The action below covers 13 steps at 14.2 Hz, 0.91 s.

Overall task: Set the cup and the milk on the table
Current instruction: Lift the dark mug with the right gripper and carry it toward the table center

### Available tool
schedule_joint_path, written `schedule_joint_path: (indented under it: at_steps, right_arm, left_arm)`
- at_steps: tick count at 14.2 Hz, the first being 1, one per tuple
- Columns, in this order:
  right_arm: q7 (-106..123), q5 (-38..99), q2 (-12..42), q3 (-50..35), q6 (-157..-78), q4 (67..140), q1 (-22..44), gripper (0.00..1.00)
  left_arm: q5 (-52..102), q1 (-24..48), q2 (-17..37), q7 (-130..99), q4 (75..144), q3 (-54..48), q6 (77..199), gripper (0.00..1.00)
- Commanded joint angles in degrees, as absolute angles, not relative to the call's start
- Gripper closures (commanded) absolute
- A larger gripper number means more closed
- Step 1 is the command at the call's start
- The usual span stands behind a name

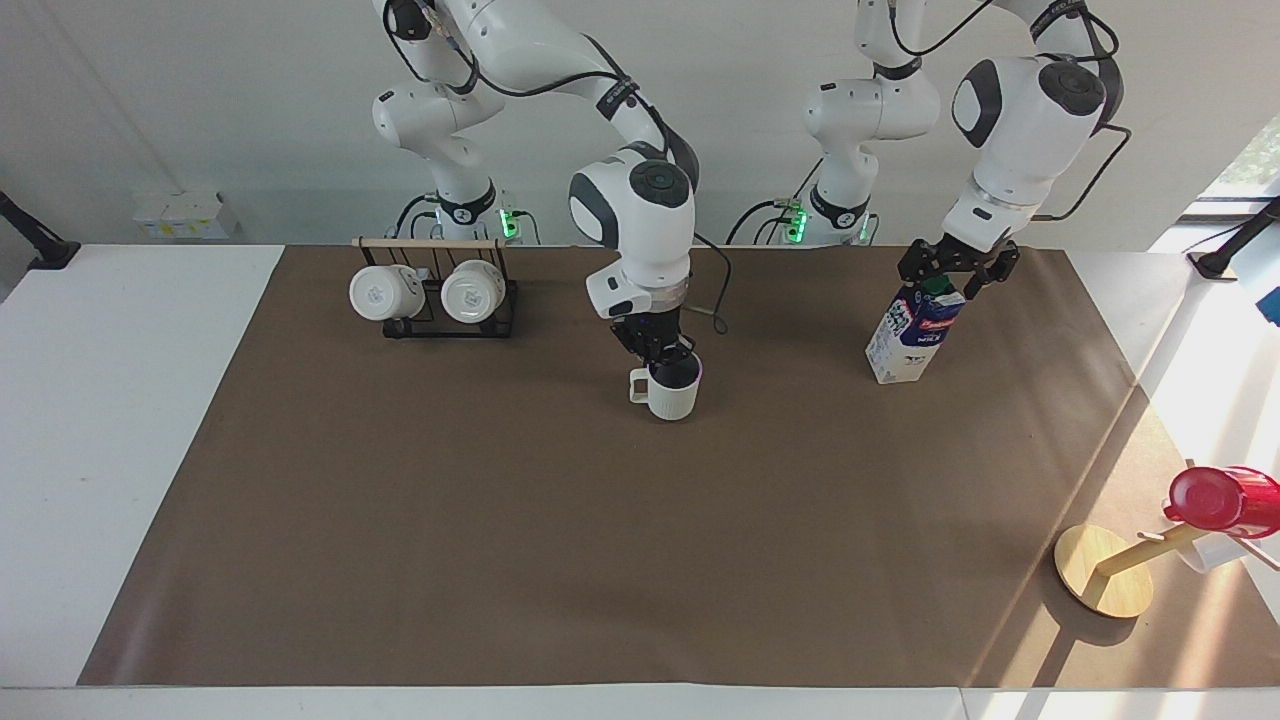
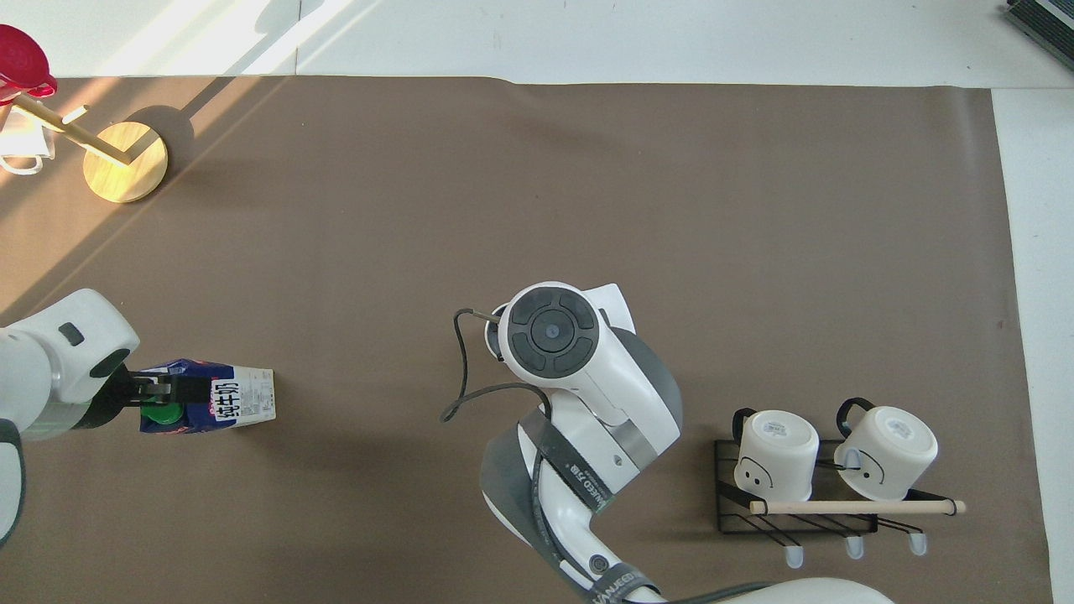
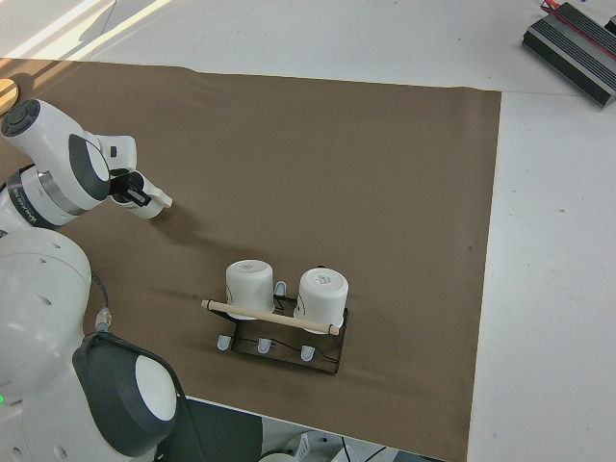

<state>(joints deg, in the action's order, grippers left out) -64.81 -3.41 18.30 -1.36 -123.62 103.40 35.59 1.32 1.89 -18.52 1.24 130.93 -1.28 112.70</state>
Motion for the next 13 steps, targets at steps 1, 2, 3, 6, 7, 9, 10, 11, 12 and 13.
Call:
schedule_joint_path:
  at_steps: [1,2,3,6,7,9,10,11,12,13]
  right_arm:
    - [-65.7,-3.5,19.3,-1.2,-123.8,102.0,35.5,1.00]
    - [-65.7,-3.3,19.3,-1.2,-123.8,102.0,35.5,0.86]
    - [-66.1,-3.2,19.3,-1.2,-123.8,102.1,35.5,0.67]
    - [-67.3,-2.4,19.3,-1.2,-123.2,102.0,35.2,0.21]
    - [-67.8,-2.5,19.3,-1.1,-123.3,102.0,35.2,0.09]
    - [-67.9,-2.6,18.9,-0.7,-123.7,101.6,34.4,0.00]
    - [-67.2,-2.1,17.8,0.1,-123.5,100.5,33.0,0.00]
    - [-66.9,-2.0,15.8,0.0,-122.8,100.3,30.3,0.00]
    - [-66.3,-2.0,14.1,-0.1,-122.0,100.4,29.1,0.00]
    - [-64.7,-1.9,12.4,0.1,-121.2,100.7,28.6,0.00]
  left_arm:
    - [0.4,1.5,-18.6,1.3,132.6,-1.5,114.4,0.00]
    - [0.4,1.4,-18.2,1.4,133.1,-1.5,114.3,0.00]
    - [0.4,1.4,-18.2,1.4,133.2,-1.5,114.3,0.00]
    - [0.4,1.4,-18.2,1.4,133.2,-1.5,114.9,0.00]
    - [0.4,1.4,-18.2,1.4,133.2,-1.5,115.4,0.00]
    - [0.4,1.5,-18.2,1.5,133.3,-1.5,115.8,0.07]
    - [0.4,1.5,-18.2,1.5,133.3,-1.5,115.8,0.15]
    - [0.4,1.5,-18.2,1.5,133.3,-1.5,115.9,0.24]
    - [0.4,1.5,-18.2,1.6,133.3,-1.5,115.9,0.32]
    - [0.4,1.5,-18.2,1.6,133.3,-1.5,115.9,0.36]
